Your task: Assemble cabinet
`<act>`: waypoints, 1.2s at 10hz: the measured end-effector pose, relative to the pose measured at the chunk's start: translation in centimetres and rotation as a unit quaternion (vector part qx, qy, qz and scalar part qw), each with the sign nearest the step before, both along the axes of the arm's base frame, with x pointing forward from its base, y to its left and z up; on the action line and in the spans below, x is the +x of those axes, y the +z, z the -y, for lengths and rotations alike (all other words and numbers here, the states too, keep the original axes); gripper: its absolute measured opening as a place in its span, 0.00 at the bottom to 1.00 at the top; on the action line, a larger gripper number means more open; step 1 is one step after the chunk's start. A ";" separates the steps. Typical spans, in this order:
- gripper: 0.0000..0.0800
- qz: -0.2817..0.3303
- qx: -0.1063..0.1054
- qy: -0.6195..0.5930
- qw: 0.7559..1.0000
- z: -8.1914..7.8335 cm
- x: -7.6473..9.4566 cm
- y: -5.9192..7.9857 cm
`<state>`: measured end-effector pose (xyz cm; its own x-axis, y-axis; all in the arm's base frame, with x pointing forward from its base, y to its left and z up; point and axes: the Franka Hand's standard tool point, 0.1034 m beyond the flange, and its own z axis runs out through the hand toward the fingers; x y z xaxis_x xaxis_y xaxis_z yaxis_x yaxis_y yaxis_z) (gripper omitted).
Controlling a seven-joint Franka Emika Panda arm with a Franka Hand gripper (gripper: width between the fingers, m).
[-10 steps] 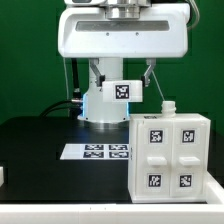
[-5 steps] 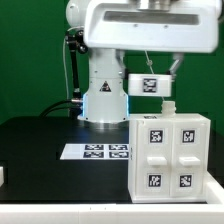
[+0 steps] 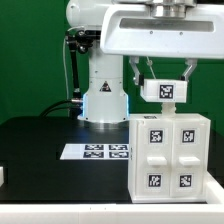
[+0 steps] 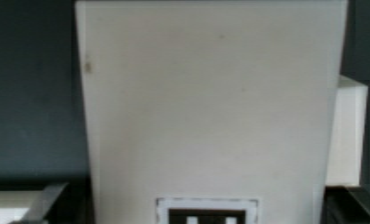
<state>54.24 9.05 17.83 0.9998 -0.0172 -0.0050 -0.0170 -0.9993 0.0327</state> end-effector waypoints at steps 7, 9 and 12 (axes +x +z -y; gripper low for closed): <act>0.69 0.008 -0.003 0.004 1.000 -0.8 0.7 -1.1; 0.69 0.029 0.001 0.003 1.000 -0.8 1.0 -1.3; 0.69 0.043 0.003 0.003 0.999 -0.8 1.3 -1.3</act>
Offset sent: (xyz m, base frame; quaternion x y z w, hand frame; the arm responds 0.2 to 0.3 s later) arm 0.0036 0.0141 -0.0076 0.0006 0.0104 0.0091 0.9999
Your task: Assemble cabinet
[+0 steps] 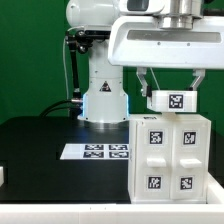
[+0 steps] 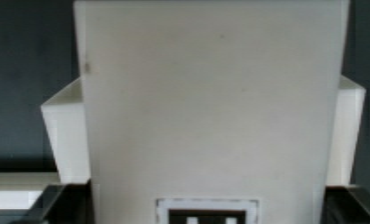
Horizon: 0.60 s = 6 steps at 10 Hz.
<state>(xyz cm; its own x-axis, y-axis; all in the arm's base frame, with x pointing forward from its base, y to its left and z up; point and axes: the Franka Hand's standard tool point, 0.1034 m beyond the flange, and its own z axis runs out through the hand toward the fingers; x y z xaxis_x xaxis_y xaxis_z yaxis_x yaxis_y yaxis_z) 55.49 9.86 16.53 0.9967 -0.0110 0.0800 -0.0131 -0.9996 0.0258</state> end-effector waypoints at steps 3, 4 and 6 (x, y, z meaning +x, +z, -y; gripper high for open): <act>0.80 -0.001 0.000 0.000 1.000 0.0 0.0 -0.1; 0.81 -0.001 0.000 0.000 1.000 0.0 0.0 -0.1; 0.81 -0.001 0.000 0.000 1.000 0.0 0.0 -0.1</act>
Offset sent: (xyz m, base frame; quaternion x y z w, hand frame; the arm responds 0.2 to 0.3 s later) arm 0.0000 0.0000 0.0000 0.0000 0.0000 0.0000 1.0000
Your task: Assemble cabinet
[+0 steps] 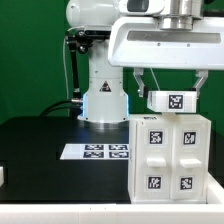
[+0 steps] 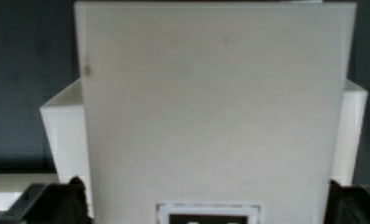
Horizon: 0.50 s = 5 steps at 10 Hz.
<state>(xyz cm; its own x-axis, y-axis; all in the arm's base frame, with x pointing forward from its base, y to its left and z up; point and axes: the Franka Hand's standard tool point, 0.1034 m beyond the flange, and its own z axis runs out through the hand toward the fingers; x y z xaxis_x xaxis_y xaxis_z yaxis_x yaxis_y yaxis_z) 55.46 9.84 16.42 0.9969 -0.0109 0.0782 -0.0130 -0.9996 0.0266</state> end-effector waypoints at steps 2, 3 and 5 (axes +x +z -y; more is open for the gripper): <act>0.81 -0.002 0.001 0.000 1.000 0.0 0.0 0.0; 0.81 -0.015 0.015 -0.001 1.000 0.0 -0.1 0.3; 0.81 -0.024 0.033 -0.007 0.999 0.4 0.3 0.8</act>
Offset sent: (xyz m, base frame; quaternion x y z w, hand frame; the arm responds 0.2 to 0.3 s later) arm 0.0076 0.0095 0.0160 0.1013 -0.0808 0.0101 0.9915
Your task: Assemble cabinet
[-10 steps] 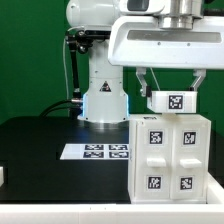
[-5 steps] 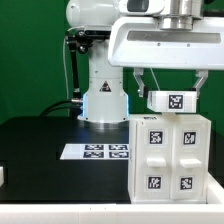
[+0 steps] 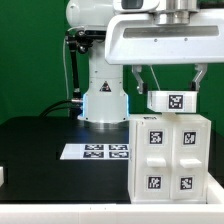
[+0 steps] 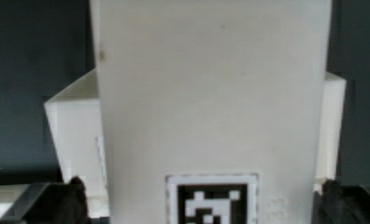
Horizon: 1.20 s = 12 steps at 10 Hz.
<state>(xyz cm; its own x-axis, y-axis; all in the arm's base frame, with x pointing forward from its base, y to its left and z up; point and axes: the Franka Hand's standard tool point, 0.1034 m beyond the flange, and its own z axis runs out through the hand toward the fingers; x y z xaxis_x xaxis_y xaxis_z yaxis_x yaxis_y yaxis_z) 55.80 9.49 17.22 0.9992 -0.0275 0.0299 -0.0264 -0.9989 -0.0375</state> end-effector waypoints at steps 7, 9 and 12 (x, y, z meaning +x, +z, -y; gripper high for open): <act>0.81 0.010 -0.005 0.001 1.000 -0.3 0.3 -1.4; 0.69 0.010 -0.005 0.001 1.000 -0.3 0.3 -1.4; 0.69 0.010 -0.005 0.001 1.000 -0.3 0.3 -1.4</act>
Offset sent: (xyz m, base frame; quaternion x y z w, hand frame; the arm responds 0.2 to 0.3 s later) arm 0.0072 0.0038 -0.0024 -0.0044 0.0094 -0.0023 0.9999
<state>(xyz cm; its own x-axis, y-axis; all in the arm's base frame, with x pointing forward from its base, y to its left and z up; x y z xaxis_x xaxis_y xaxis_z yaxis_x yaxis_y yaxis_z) 56.10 9.78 15.81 0.9985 -0.0257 0.0493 -0.0243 -0.9993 -0.0280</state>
